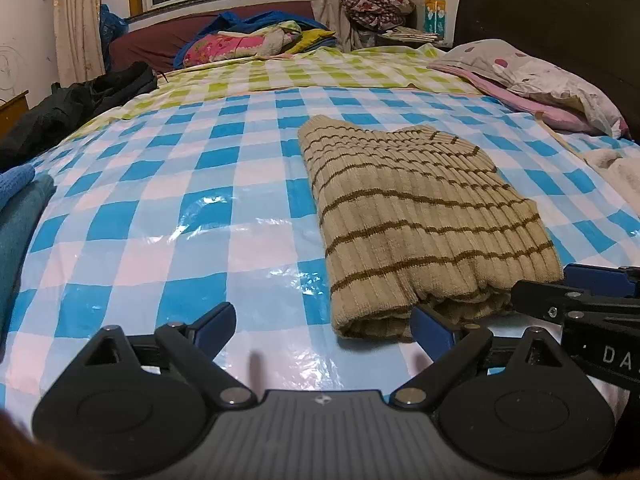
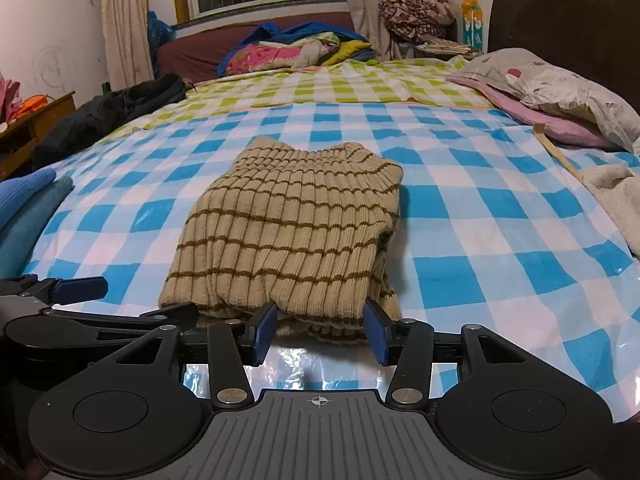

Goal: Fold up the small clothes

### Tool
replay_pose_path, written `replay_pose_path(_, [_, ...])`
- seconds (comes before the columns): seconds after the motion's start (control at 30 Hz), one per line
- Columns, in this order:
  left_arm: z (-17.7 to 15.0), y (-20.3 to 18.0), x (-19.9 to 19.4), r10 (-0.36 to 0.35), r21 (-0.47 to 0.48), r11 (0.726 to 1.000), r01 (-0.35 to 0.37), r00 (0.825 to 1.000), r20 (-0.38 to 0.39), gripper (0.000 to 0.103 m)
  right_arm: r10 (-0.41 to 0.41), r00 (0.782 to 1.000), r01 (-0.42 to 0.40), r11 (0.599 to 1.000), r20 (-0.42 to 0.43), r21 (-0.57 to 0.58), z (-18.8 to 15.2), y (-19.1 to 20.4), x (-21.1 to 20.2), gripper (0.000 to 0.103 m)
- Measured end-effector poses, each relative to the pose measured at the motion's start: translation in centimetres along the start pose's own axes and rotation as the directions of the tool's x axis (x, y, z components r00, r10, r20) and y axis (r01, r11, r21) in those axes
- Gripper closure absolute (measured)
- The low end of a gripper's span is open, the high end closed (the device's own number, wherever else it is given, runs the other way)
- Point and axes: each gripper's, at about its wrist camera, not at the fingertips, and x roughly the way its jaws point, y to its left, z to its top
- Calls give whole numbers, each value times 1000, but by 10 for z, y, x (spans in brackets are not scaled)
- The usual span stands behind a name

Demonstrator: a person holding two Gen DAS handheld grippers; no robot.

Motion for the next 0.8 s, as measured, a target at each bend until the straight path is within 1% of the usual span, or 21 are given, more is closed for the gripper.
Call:
replay_pose_path(0.4, [-5,1,-6,-17,-13,1000,17,1000,-15,1,-7,1000,7,1000,-2,7,-6,1,-6,53])
replay_pose_path(0.8, [-10,-3,-7,8,7,1000,-7,999,-39,0,-13,999,14,999,-39,34,-19,-1,-6,53])
